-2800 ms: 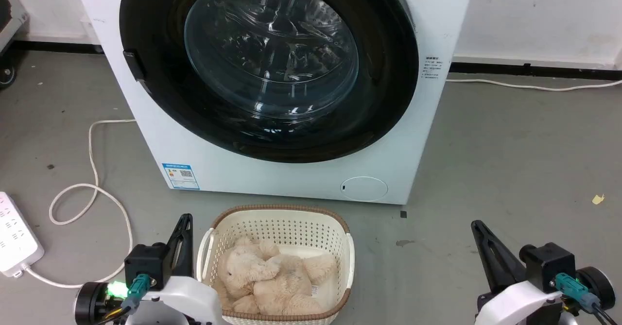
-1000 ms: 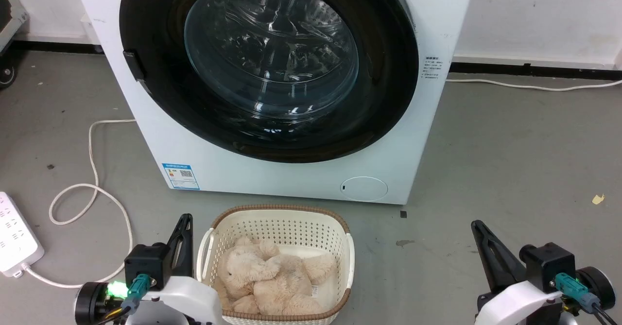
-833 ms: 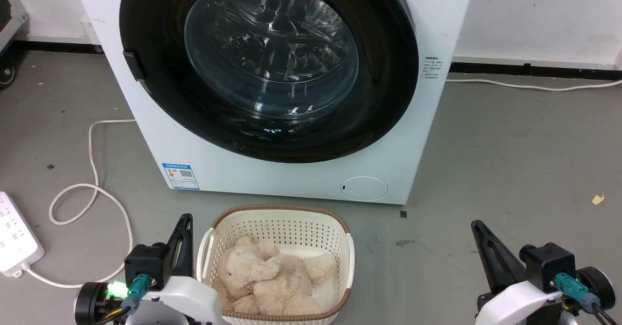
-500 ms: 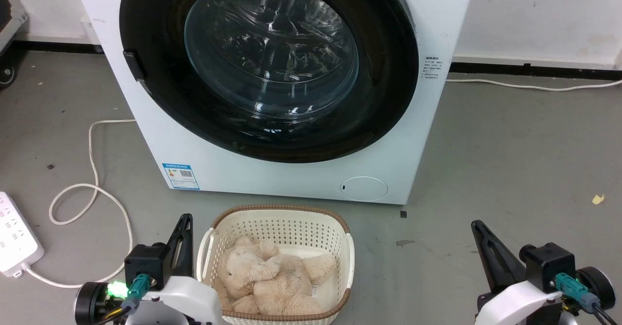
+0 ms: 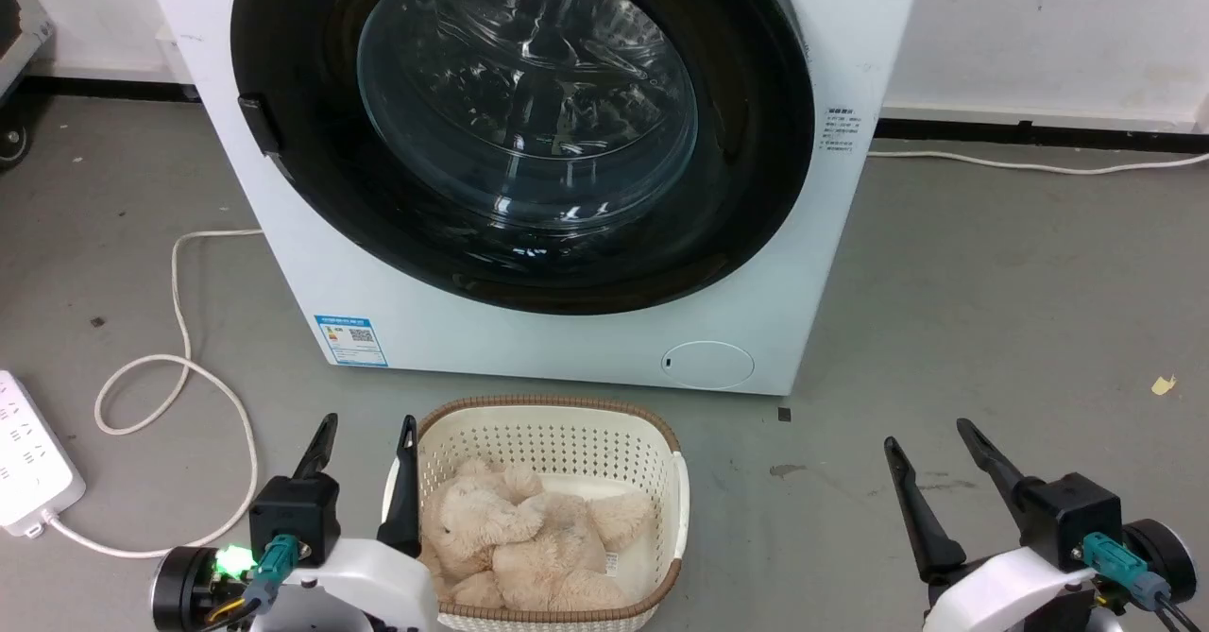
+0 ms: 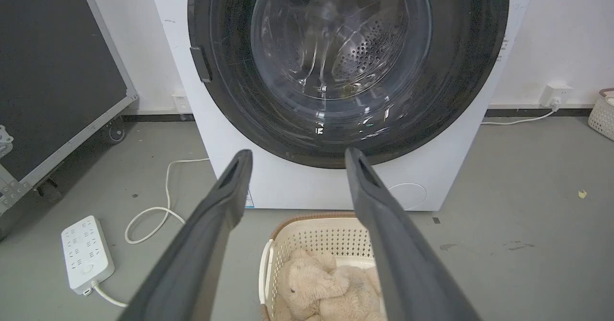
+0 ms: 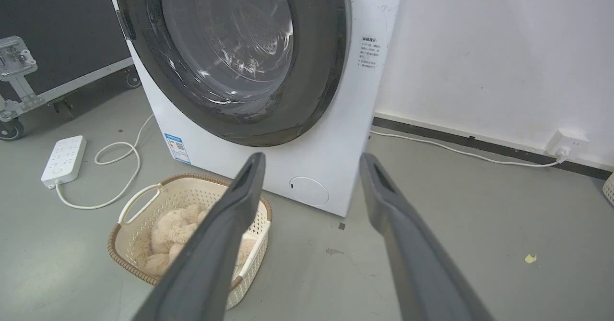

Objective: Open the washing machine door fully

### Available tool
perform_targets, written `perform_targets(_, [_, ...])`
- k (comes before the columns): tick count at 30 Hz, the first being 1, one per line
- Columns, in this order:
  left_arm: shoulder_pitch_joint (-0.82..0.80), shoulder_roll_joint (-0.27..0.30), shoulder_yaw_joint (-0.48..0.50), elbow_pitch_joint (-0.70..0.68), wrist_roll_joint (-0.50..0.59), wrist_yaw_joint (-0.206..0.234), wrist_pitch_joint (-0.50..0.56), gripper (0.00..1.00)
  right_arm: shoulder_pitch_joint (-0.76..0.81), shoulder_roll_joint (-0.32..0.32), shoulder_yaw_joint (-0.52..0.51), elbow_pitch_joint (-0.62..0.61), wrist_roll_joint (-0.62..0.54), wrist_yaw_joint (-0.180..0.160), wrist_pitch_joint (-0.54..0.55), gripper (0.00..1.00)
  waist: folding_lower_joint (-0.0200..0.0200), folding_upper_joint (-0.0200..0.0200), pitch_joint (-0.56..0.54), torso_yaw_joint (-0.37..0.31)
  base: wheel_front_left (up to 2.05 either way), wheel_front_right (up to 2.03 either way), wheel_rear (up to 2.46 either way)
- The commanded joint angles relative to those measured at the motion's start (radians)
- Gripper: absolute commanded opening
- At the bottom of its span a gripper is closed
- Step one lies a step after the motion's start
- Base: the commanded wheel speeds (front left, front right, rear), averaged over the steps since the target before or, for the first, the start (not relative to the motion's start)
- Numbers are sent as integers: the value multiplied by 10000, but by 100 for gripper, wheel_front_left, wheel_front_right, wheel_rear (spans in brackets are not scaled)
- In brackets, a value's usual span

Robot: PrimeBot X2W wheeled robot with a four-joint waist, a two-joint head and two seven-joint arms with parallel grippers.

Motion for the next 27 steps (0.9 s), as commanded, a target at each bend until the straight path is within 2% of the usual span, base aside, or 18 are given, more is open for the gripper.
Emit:
perform_targets(1, [32,0,-36,-40,-64,70,-109,100,5,3,-29,-21,100,-1,-104,100,0,0,27,5,0,0,0])
perform_targets(12, [-94,0,-185,-180,-122,170,-339,100,-296,-113,-45,-200,182,-3,-126,100,0,0,434,101,0,0,0])
perform_targets(23, [-436,1,-462,-423,-201,246,-611,100,-1298,-627,38,-502,653,-5,173,100,0,0,1182,306,0,0,0])
perform_targets(24, [-459,1,-481,-437,-209,256,-632,100,-1412,-654,33,-528,737,-5,182,35,0,0,1234,322,0,0,0])
perform_targets(25, [-484,1,-502,-451,-218,265,-653,100,-1530,-659,8,-548,850,-5,189,0,0,0,1286,340,0,0,0])
perform_targets(27, [-508,1,-523,-465,-227,275,-674,100,-1651,-663,-29,-560,973,-5,207,0,0,0,1336,358,0,0,0])
